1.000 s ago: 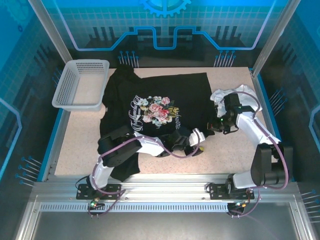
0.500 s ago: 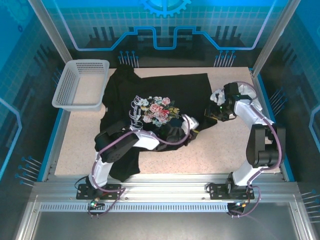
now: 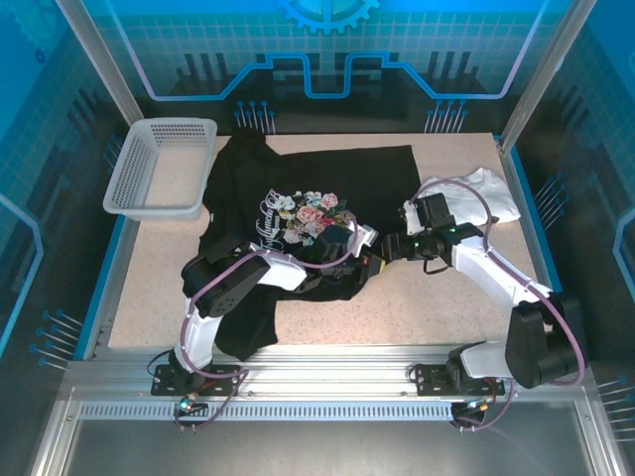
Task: Fold the inside-out t-shirt
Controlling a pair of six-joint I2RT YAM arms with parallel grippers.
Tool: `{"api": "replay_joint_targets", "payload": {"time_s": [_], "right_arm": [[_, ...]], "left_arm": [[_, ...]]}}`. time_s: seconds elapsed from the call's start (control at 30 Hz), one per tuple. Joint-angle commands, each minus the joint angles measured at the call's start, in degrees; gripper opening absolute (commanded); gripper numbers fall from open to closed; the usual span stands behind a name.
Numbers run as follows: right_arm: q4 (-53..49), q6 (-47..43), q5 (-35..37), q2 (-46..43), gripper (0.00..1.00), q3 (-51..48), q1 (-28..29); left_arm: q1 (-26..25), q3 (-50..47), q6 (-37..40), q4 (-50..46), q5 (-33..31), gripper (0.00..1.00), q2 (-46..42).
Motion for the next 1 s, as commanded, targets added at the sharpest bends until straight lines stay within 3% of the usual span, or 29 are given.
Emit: {"api": "replay_joint_targets", "payload": {"time_s": [0.0, 0.1, 0.27, 0.37, 0.53, 0.73, 0.97], "right_arm": [[2.98, -1.08, 0.52, 4.44, 0.62, 3.24, -0.04], [0.21, 0.69, -1.55, 8.77, 0.61, 6.66, -1.69], [-1.79, 1.55, -1.62, 8.98, 0.61, 7.43, -3.26], [-3.19, 1.53, -1.91, 7.13, 0.61, 7.22, -4.64], [-5.29, -1.12, -1.3, 5.62, 0.6, 8.88, -3.03], [-4.26, -10.42, 5.05, 9.91, 0.61, 11.99, 5.06], [-4.17, -13.29, -2.4, 18.46, 0.62, 16.04, 7.1]], "left_arm": [[0.2, -2.35, -1.23, 4.66, 1.72, 0.0, -0.17], [0.22, -4.22, -1.63, 8.39, 0.24, 0.02, 1.14], [0.28, -5.63, -0.89, 4.63, -3.34, 0.41, -0.39], [0.29, -7.86, 0.1, 2.37, -5.44, 0.51, -2.7], [2.37, -13.69, -5.08, 4.56, -3.1, 0.56, -5.72], [3.7, -19.21, -9.21, 3.84, -4.7, 0.53, -11.16], [3.72, -21.53, -14.44, 7.79, -5.33, 0.49, -9.62]]}}
